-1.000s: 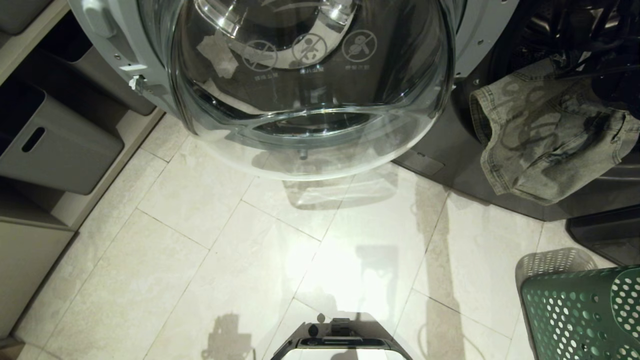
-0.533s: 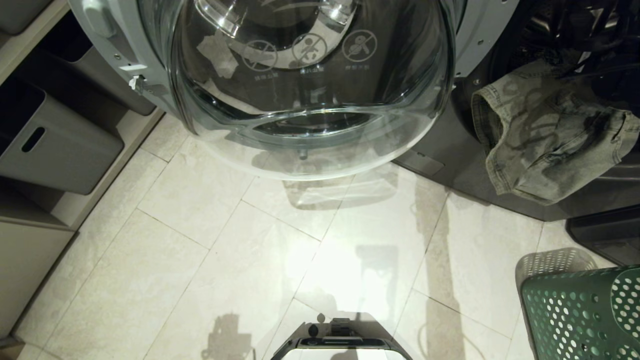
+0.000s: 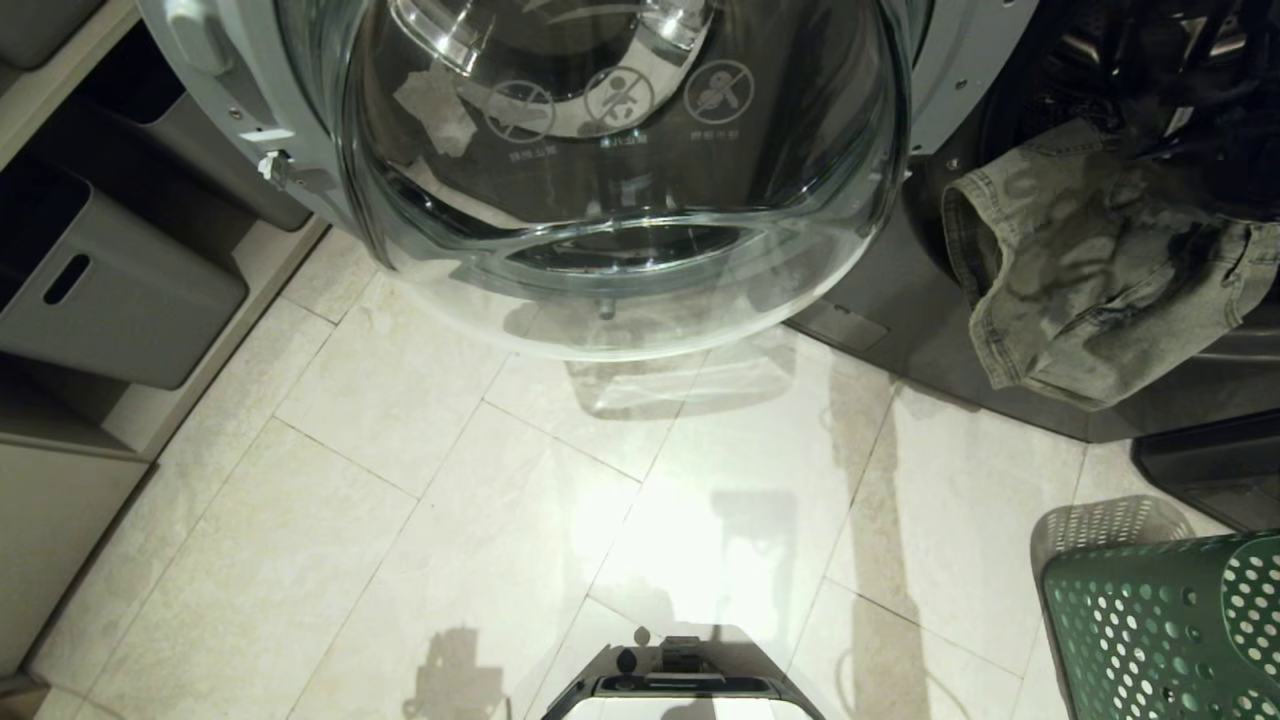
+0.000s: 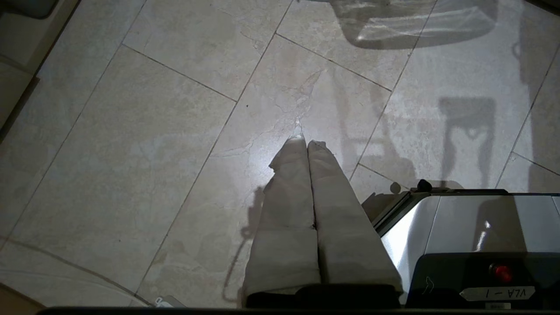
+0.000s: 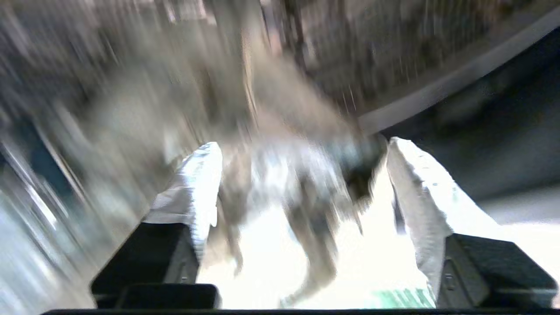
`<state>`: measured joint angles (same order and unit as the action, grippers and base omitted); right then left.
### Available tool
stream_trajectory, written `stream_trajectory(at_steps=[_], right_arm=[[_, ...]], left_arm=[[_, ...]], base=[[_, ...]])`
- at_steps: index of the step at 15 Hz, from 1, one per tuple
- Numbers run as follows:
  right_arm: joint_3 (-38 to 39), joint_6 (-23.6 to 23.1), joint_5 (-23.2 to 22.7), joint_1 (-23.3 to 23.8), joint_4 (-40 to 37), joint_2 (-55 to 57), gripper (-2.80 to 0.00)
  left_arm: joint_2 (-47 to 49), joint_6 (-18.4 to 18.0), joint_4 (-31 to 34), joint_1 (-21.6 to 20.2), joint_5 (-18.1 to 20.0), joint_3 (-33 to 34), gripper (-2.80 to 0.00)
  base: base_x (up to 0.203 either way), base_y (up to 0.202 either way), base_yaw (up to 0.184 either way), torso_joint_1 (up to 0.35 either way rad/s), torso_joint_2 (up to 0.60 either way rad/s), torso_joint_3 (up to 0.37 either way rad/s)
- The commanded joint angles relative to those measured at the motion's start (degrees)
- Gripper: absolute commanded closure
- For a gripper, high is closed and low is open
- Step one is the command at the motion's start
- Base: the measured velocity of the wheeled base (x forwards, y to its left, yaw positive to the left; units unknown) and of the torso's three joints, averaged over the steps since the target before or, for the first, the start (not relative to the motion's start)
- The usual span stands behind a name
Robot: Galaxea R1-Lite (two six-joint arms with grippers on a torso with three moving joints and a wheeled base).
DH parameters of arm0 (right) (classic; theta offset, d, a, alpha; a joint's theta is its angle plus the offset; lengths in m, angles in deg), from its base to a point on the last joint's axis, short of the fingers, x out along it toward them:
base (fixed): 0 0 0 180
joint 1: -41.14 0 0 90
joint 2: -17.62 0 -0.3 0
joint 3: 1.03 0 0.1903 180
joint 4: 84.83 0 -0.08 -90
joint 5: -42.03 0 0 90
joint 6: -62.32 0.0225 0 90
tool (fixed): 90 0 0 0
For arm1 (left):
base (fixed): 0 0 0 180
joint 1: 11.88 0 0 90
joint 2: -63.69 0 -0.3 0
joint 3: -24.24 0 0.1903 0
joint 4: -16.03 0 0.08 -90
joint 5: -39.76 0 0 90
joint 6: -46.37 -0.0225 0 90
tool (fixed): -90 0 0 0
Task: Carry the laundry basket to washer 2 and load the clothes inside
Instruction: Place the clothes into the washing machine
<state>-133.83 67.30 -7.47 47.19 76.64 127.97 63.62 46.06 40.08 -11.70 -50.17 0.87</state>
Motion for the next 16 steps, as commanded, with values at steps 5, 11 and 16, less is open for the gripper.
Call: stream_trajectory(at_steps=[5, 11, 16], right_arm=[[4.24, 10.48, -4.0, 0.0, -30.49, -9.68, -2.8], [23.94, 14.81, -8.09, 0.47, -35.5, -13.93, -2.8], [25.6, 15.78, -9.62, 1.1, -35.28, -6.55, -2.8]], left_arm=[[-0.1, -0.05, 0.02, -0.01, 0.01, 0.09, 0.0], [-0.1, -0.05, 0.02, -0.01, -0.03, 0.09, 0.0], [-0.1, -0.05, 0.02, -0.01, -0.07, 0.09, 0.0]], base=[[0.0, 0.0, 0.0, 0.0, 0.0, 0.0], [0.0, 0.0, 0.0, 0.0, 0.0, 0.0], [0.0, 0.0, 0.0, 0.0, 0.0, 0.0]])
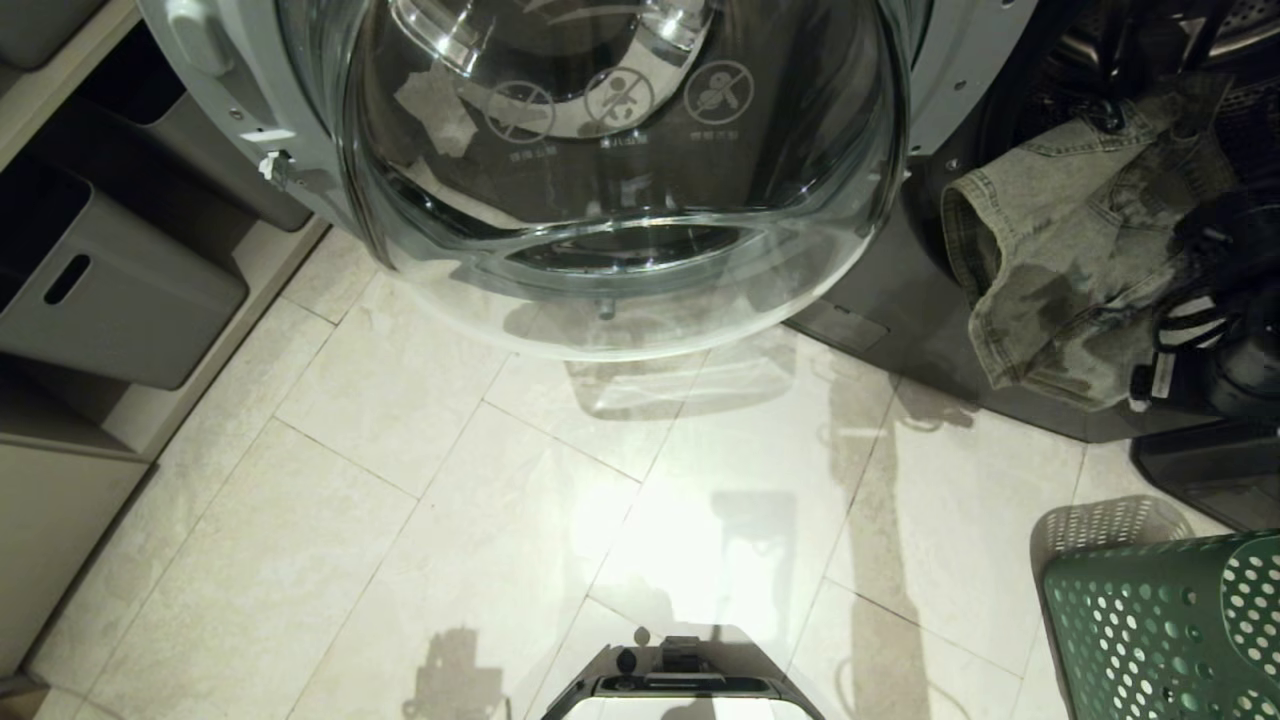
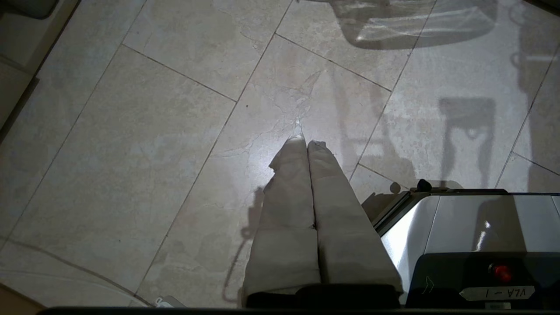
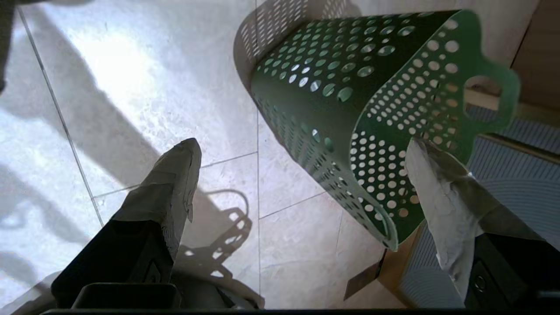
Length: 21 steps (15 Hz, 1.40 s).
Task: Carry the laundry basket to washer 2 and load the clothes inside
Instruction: Place the clothes into the washing machine
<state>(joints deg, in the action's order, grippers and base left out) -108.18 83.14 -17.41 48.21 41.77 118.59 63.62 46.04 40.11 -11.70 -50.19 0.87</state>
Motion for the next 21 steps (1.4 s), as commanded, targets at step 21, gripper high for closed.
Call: stream_trajectory(at_steps=[21], right_arm=[[-16.79, 1.78, -30.56, 10.07, 14.03, 18.07, -2.8]], left_arm=[[-0.1, -0.02, 0.0, -0.01, -0.05, 0.09, 0.0]], base=[[0.0, 0.0, 0.0, 0.0, 0.0, 0.0]])
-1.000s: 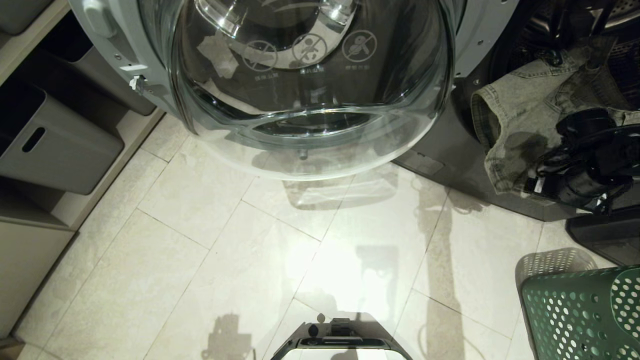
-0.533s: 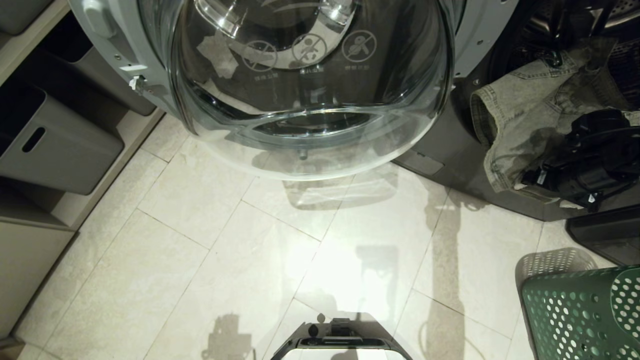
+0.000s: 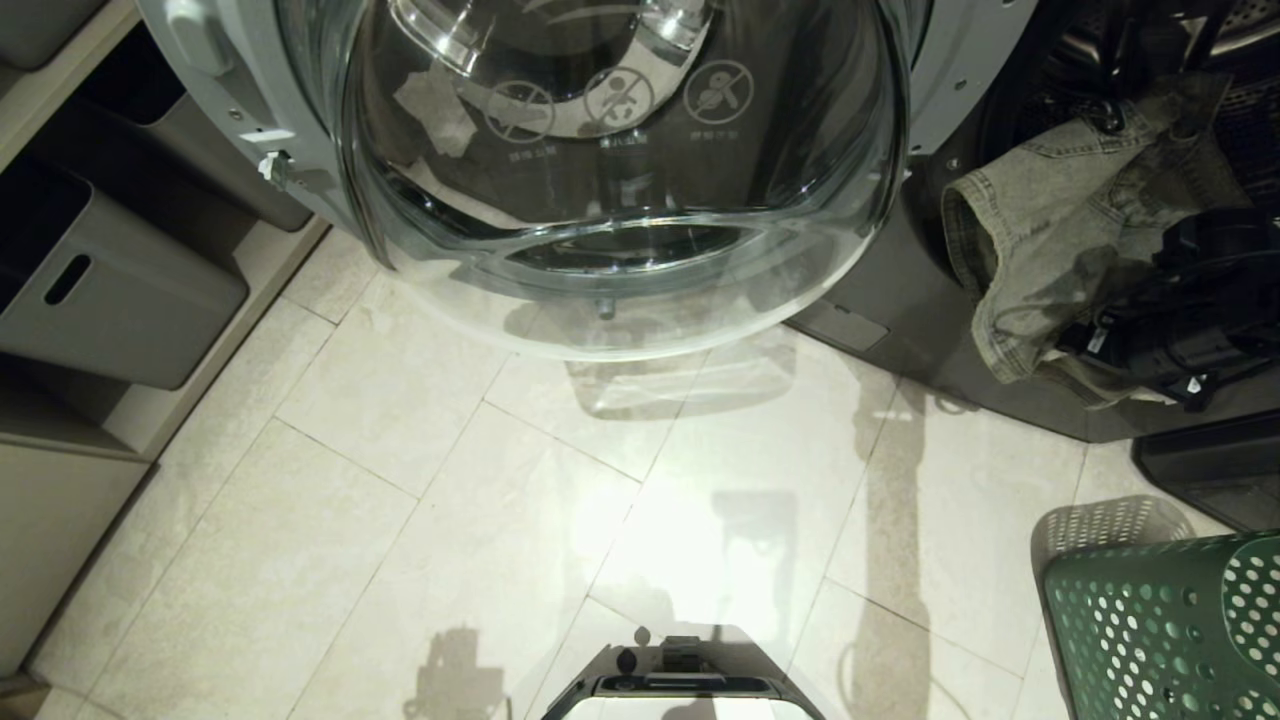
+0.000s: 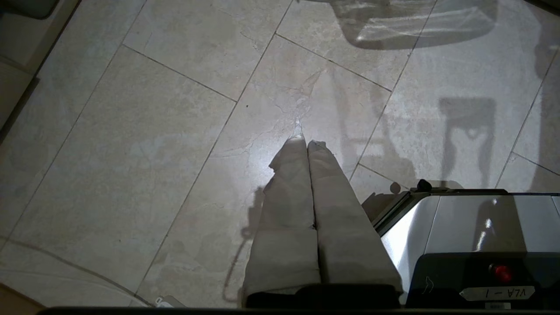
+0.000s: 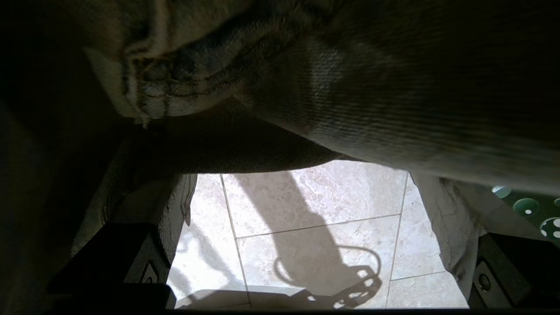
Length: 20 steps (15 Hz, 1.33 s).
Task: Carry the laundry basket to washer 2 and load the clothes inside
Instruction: Place the clothes into the washing machine
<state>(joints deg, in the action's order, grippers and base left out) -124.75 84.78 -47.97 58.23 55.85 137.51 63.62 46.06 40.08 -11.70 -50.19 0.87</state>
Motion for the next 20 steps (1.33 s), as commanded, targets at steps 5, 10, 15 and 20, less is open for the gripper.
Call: stream_trajectory(at_steps=[5, 10, 15, 20], right_arm=[[-4.13, 0.12, 0.08, -0.04, -0.13, -1.52, -2.8], [-7.11, -0.39, 0.09, -0.04, -0.29, -2.15, -2.8], [-5.29, -0.75, 0.09, -0.04, -0.5, -3.61, -2.8], [-3.5, -0.57, 0.09, -0.04, -1.62, -5.81, -2.8]], left_arm=[[-0.1, -0.05, 0.02, -0.01, 0.04, 0.09, 0.0], [-0.1, -0.05, 0.02, -0.01, 0.04, 0.09, 0.0], [-0.1, 0.03, 0.02, -0.01, -0.04, 0.09, 0.0], [-0.1, -0.01, 0.02, -0.01, 0.04, 0.09, 0.0]], base=[[0.0, 0.0, 0.0, 0.0, 0.0, 0.0], [0.0, 0.0, 0.0, 0.0, 0.0, 0.0], [0.0, 0.0, 0.0, 0.0, 0.0, 0.0], [0.0, 0.0, 0.0, 0.0, 0.0, 0.0]])
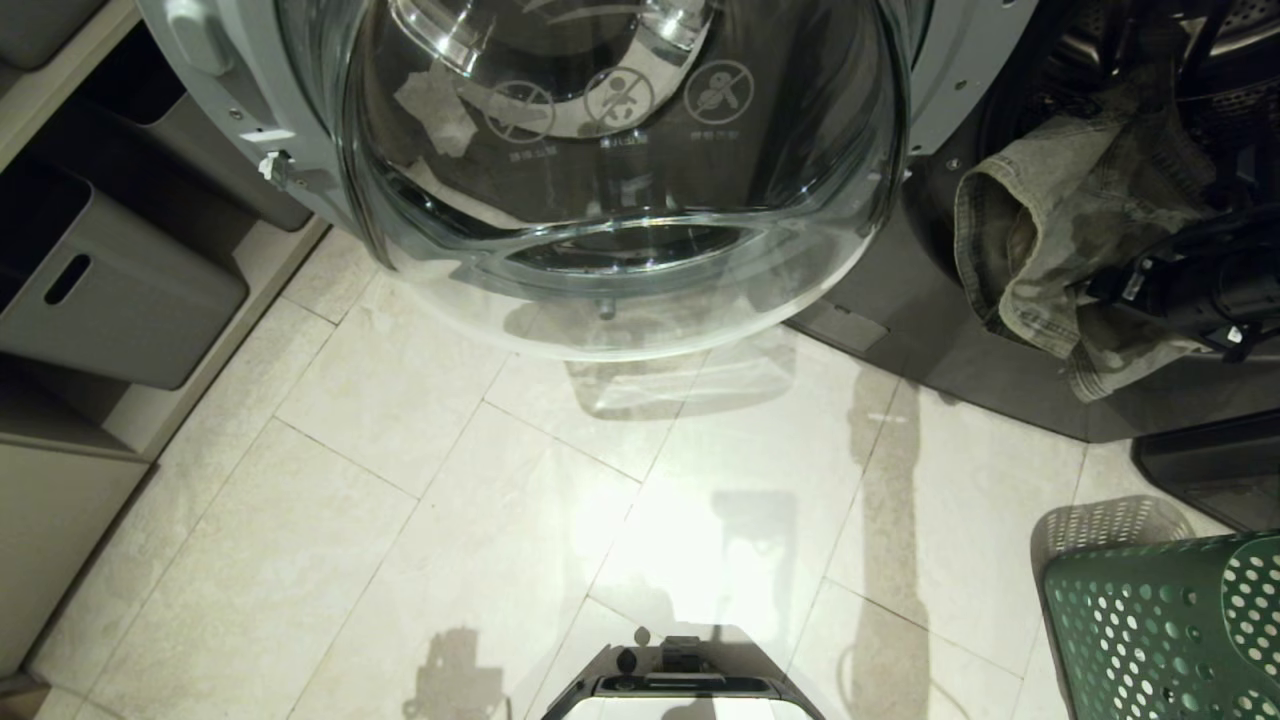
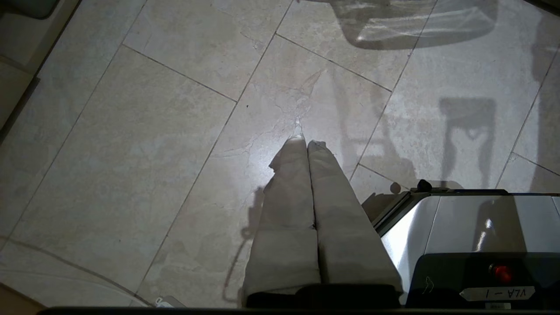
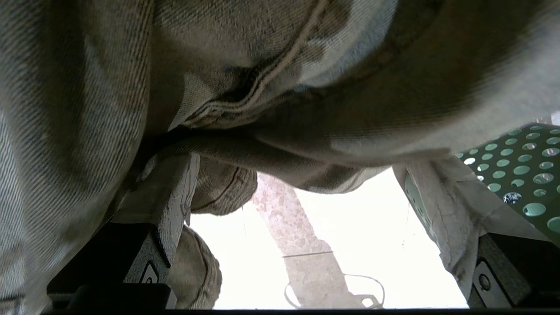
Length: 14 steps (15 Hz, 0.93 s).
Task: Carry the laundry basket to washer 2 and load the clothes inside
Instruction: Place the clothes into the washing machine
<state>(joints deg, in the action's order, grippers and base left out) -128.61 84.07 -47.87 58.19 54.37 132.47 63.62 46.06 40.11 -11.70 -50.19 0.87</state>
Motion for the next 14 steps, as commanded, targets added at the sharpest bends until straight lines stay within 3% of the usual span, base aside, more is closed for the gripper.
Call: stream_trajectory(at_steps=[1, 8, 11, 14], right_arm=[[0.8, 0.14, -0.03, 0.0, -0.14, -1.03, -2.8], [1.46, -1.36, 0.08, 0.0, -0.66, -1.05, -2.8], [8.26, -4.53, 0.0, 0.07, -3.89, -4.41, -2.8], [11.82, -3.64, -0.97, 0.02, -4.23, -3.17, -2.8]], left_arm=[[-0.1, -0.04, 0.0, -0.01, 0.03, 0.09, 0.0], [-0.1, -0.05, 0.0, -0.01, -0.05, 0.09, 0.0], [-0.1, 0.03, 0.0, -0.01, 0.04, 0.09, 0.0], [-0.1, -0.05, 0.0, -0.01, 0.04, 0.09, 0.0]], base=[[0.0, 0.0, 0.0, 0.0, 0.0, 0.0], [0.0, 0.0, 0.0, 0.0, 0.0, 0.0], [0.0, 0.0, 0.0, 0.0, 0.0, 0.0], [0.0, 0.0, 0.0, 0.0, 0.0, 0.0]])
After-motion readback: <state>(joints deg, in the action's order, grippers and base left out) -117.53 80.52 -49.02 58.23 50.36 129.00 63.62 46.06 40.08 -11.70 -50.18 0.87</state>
